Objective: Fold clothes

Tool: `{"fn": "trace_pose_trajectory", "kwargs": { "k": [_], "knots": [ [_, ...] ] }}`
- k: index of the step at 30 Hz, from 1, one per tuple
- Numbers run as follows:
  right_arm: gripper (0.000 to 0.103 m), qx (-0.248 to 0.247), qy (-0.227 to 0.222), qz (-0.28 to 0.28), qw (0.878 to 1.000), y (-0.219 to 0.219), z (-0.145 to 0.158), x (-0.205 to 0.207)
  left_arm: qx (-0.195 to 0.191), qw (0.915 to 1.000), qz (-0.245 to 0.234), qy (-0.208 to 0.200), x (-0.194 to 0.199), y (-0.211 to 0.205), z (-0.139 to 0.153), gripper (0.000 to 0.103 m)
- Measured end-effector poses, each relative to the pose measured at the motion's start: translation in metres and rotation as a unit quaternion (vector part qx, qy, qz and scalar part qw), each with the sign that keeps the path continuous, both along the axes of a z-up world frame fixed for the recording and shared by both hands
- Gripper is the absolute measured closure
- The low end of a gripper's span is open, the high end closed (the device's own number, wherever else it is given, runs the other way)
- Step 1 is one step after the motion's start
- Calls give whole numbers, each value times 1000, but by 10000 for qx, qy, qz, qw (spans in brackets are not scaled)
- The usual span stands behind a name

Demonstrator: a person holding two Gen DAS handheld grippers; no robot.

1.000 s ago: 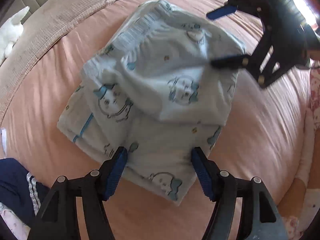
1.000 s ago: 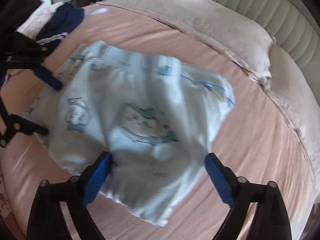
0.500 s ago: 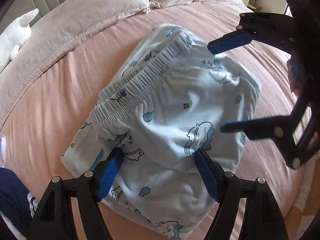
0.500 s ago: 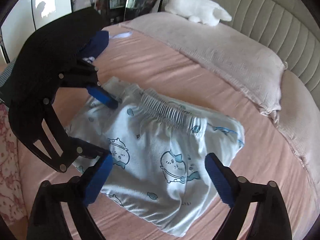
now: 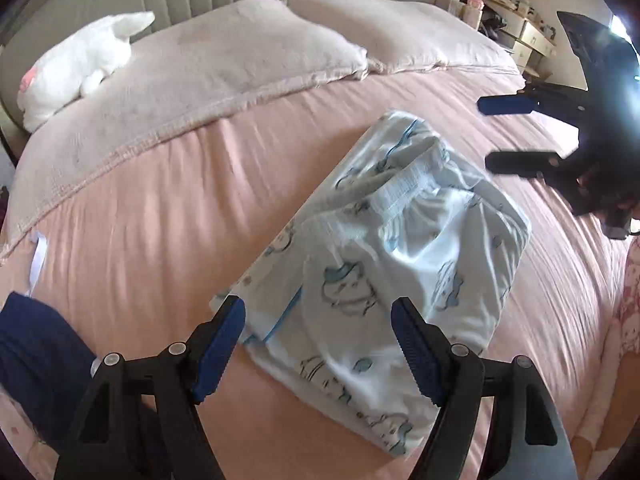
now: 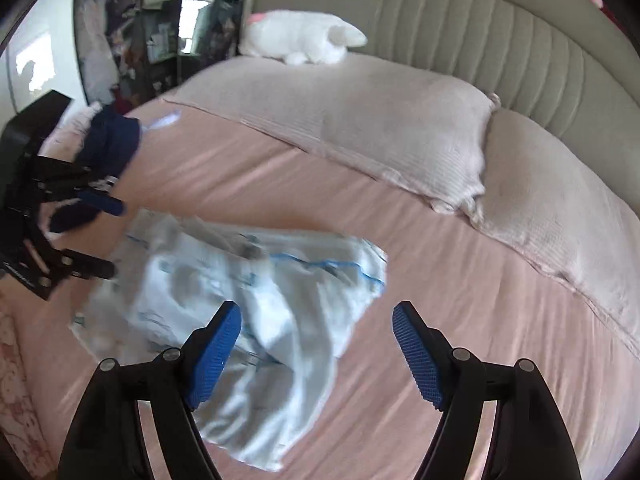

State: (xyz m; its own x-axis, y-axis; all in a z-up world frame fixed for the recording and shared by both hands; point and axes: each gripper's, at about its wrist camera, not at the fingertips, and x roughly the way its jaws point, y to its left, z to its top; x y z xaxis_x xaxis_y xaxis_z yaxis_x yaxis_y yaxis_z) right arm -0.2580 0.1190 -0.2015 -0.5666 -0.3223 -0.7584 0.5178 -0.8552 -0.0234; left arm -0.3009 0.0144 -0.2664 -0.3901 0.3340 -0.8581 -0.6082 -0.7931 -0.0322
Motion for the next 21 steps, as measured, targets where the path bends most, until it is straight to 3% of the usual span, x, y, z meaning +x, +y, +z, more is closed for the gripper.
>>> {"fn": "trace_pose_trajectory", "kwargs": {
  "k": [2,4,6,8,9,15,19,21],
  "knots": [
    [26,-97,-262,740,9969,-35,-1,0,62,9996,-223,-163,-9,20,-20,28],
    [26,154,-459,1209,9915,-55,-14,1,-269,9987,-331,-296,-11,26,-36,29],
    [26,479,-752,1253,9881,-59,-38,-6,-349,9981,-387,-336,6,-11,-34,29],
    [26,802,-990,1126,9854,-53,-63,-14,-360,9978,-466,-296,9,-17,-33,29],
    [26,738,-919,1197,9858,-47,-66,-15,-430,9974,-509,-290,10,-20,-32,29],
    [34,909,-820,805,9892,-22,-50,-20,-928,9945,-393,-297,18,-40,-21,28],
    [33,635,-461,524,9955,-20,-20,-17,-602,9981,-98,-62,12,-36,-3,29],
    [33,567,-361,662,9955,-32,-11,-19,-376,9991,-89,149,9,-24,4,29]
  ]
}}
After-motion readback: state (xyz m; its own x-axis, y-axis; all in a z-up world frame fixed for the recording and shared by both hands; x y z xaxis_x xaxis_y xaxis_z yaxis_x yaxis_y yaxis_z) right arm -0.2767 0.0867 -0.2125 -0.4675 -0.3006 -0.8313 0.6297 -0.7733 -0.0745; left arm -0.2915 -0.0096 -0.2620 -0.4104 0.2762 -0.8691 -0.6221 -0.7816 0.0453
